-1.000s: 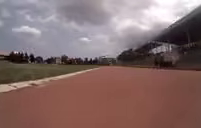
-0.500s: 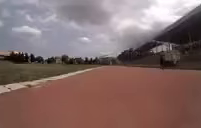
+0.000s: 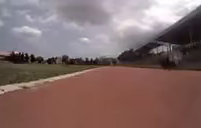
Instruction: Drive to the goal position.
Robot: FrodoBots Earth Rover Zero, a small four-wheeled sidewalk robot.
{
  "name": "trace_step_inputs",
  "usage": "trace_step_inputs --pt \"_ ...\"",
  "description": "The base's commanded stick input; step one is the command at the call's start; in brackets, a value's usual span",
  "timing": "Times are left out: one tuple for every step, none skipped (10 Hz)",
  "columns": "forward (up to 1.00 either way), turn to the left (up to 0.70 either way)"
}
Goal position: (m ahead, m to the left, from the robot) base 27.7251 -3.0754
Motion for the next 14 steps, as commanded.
trace_step_inputs --pt "0.45 0.00" --pt "0.45 0.00" --pt "0.45 0.00" --pt "0.45 0.00" --pt "0.45 0.00" --pt "0.45 0.00" --pt "0.45 0.00" --pt "0.45 0.00" --pt "0.45 0.00" --pt "0.45 0.00" --pt "0.45 0.00" --pt "0.45 0.00" --pt "0.45 0.00" --pt "0.45 0.00"
